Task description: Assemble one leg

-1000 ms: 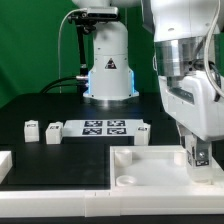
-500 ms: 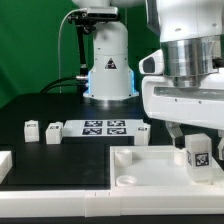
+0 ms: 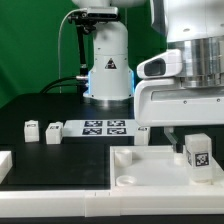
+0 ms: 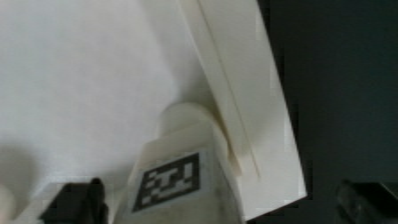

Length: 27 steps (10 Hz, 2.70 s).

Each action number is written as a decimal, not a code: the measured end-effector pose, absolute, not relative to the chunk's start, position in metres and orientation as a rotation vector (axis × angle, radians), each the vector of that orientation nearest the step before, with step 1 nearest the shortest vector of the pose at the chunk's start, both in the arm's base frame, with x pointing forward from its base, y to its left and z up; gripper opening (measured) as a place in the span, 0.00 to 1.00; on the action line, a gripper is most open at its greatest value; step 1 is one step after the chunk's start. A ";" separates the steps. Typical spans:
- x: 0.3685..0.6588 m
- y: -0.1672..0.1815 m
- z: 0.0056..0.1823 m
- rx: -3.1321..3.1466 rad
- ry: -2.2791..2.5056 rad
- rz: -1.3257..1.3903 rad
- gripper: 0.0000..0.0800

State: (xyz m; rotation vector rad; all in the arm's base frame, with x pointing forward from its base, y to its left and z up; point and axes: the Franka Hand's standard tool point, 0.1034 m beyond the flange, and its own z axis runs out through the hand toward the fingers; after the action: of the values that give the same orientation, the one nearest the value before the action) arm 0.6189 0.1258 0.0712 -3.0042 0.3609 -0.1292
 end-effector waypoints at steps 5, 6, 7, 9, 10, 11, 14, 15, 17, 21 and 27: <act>0.620 0.122 0.071 -3.046 0.038 -0.151 0.80; 0.620 0.122 0.071 -3.046 0.038 -0.151 0.59; 0.620 0.121 0.070 -3.046 0.038 -0.151 0.36; 0.620 0.121 0.070 -3.043 0.098 -0.148 0.37; 0.620 0.120 0.070 -3.043 0.101 -0.149 0.37; 0.621 0.118 0.071 -3.011 0.309 -0.171 0.37; 0.621 0.119 0.071 -2.779 1.122 -0.139 0.37; 0.620 0.120 0.071 -2.694 1.309 -0.125 0.37; 0.619 0.124 0.070 -2.473 1.677 -0.091 0.37; 0.619 0.127 0.069 -2.270 1.925 -0.063 0.47; 0.618 0.129 0.069 -2.722 1.250 -0.123 0.81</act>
Offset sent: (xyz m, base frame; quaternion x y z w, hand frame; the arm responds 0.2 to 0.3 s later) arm 0.0000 0.0000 0.0000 0.0000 0.0000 0.0000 1.0000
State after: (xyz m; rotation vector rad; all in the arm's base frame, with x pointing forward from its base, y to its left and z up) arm 0.6182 0.1291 0.0689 -2.7218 1.2503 -0.1231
